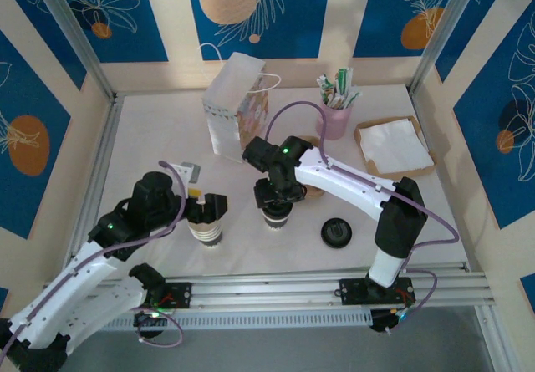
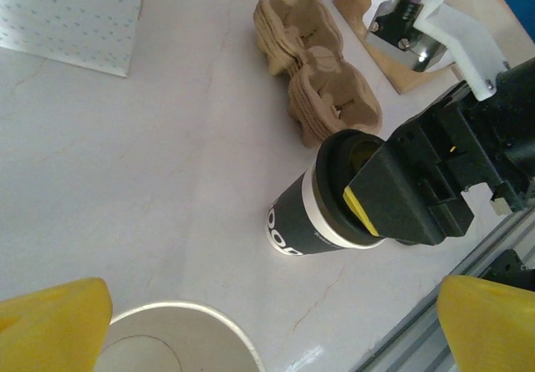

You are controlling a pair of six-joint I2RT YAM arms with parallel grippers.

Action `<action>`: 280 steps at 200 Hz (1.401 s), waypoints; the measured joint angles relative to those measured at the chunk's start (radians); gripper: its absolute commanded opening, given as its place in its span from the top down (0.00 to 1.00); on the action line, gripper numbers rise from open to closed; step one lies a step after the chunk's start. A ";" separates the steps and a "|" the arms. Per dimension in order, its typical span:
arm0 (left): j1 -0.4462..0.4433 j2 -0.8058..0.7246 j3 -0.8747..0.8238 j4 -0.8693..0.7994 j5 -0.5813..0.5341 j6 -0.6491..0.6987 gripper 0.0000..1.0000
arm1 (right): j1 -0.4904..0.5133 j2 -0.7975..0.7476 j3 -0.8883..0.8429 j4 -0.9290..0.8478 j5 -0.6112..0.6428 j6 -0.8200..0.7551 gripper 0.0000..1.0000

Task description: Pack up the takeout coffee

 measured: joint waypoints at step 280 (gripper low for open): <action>0.000 0.015 -0.015 0.007 0.018 0.000 0.00 | 0.002 -0.002 -0.042 0.024 -0.035 0.003 0.27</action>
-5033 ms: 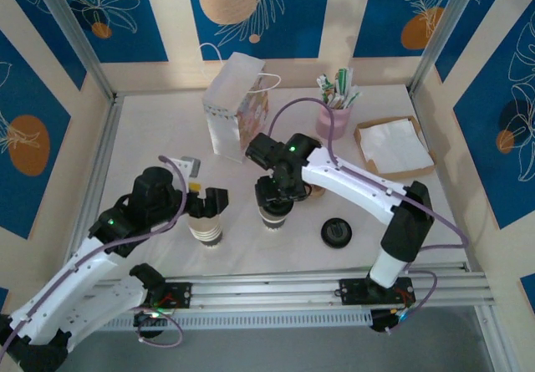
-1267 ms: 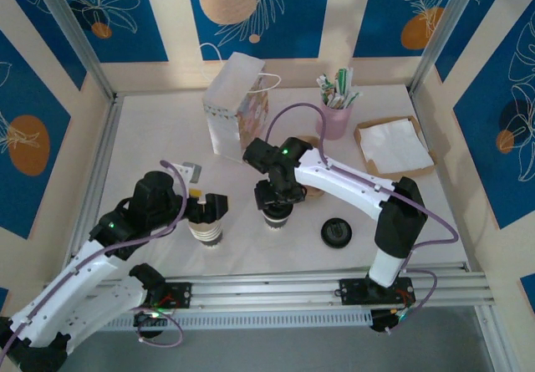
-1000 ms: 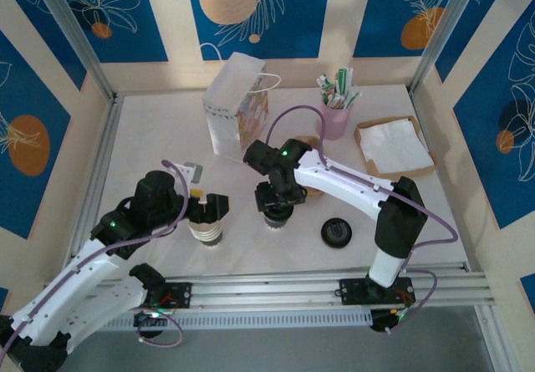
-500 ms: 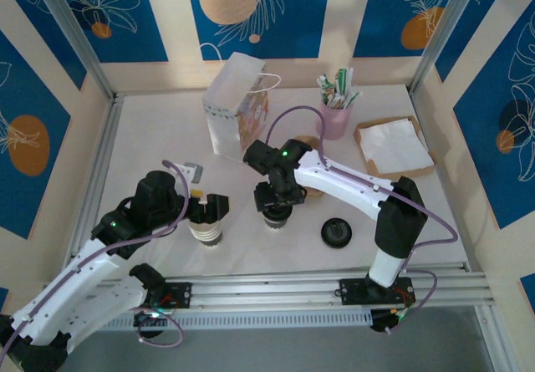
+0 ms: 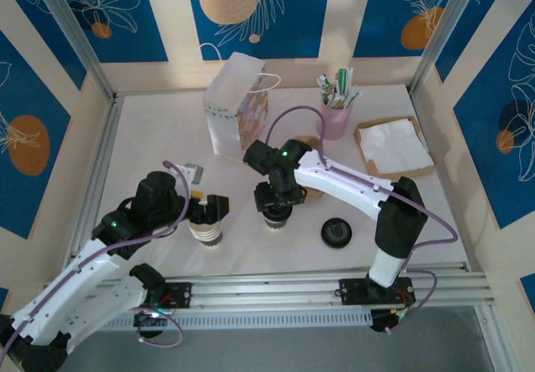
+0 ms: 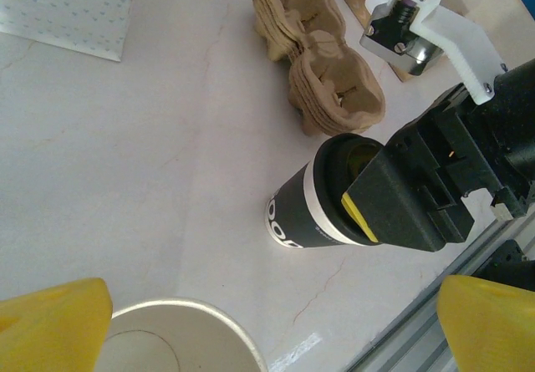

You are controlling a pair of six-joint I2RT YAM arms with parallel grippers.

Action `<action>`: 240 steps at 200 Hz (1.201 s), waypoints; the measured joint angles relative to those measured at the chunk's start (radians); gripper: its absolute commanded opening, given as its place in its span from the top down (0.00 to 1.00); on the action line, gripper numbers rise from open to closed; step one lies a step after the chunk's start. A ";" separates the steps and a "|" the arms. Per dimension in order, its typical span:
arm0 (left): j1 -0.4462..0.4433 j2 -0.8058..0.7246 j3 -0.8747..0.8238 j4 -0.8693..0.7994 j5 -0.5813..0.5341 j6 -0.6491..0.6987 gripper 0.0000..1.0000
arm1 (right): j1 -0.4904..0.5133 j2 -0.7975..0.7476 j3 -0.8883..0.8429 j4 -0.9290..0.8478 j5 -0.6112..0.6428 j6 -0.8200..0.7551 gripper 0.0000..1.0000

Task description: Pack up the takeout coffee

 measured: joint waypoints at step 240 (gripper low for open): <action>0.000 -0.001 -0.006 0.000 0.000 0.000 0.00 | 0.031 -0.004 0.018 -0.005 0.014 0.000 0.27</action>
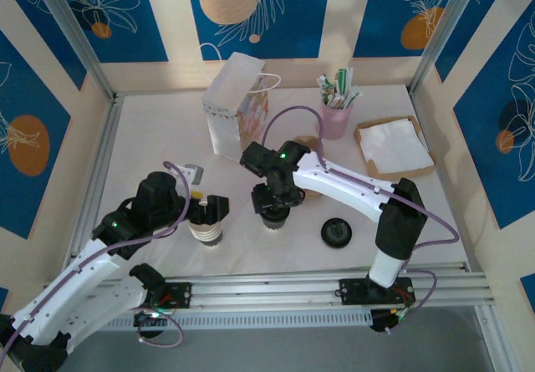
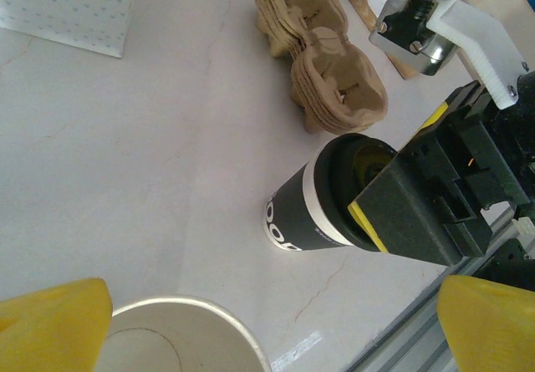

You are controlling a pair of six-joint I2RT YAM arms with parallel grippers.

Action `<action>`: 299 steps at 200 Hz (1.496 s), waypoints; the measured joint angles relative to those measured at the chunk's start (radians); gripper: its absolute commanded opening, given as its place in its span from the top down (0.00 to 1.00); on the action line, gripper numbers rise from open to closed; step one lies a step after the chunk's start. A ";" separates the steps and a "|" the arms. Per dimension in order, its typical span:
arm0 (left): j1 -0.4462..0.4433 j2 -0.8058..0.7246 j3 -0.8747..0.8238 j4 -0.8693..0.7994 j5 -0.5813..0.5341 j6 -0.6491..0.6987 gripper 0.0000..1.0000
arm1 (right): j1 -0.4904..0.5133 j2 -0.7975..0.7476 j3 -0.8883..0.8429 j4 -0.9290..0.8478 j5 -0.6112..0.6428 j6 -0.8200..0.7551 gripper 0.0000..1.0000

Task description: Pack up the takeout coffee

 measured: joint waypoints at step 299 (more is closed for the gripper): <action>0.000 -0.005 -0.001 0.000 0.000 0.000 0.00 | 0.002 0.015 0.000 -0.006 0.013 0.007 0.27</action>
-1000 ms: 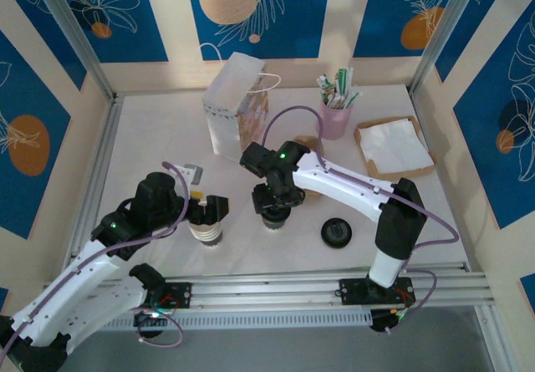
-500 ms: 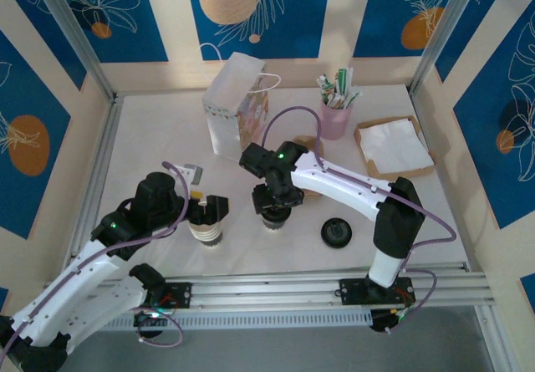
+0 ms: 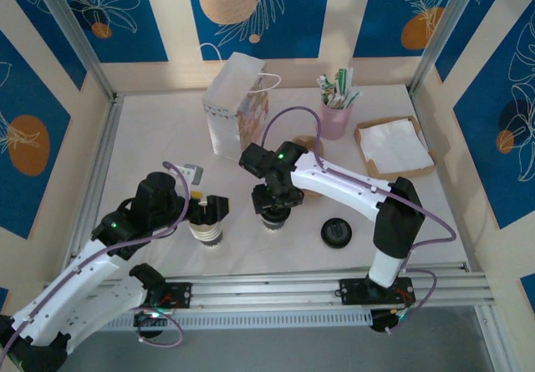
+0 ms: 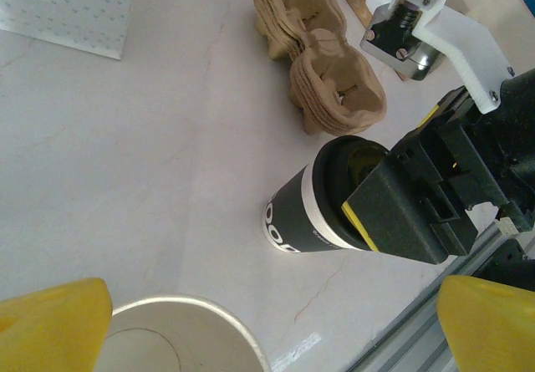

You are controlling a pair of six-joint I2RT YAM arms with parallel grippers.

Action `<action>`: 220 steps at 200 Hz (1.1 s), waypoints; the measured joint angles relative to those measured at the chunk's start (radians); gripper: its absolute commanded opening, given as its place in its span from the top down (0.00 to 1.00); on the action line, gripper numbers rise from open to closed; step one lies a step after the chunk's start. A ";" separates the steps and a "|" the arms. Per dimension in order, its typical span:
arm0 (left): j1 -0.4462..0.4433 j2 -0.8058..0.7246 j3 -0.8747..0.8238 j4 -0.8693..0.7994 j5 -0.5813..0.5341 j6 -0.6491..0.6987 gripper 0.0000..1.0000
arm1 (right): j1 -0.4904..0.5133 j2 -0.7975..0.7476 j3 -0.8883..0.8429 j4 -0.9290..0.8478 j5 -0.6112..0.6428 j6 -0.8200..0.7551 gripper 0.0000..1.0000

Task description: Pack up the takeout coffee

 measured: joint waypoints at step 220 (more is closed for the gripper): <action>0.000 0.020 -0.009 0.022 0.007 0.000 0.14 | 0.008 0.025 -0.004 0.016 -0.004 0.001 0.27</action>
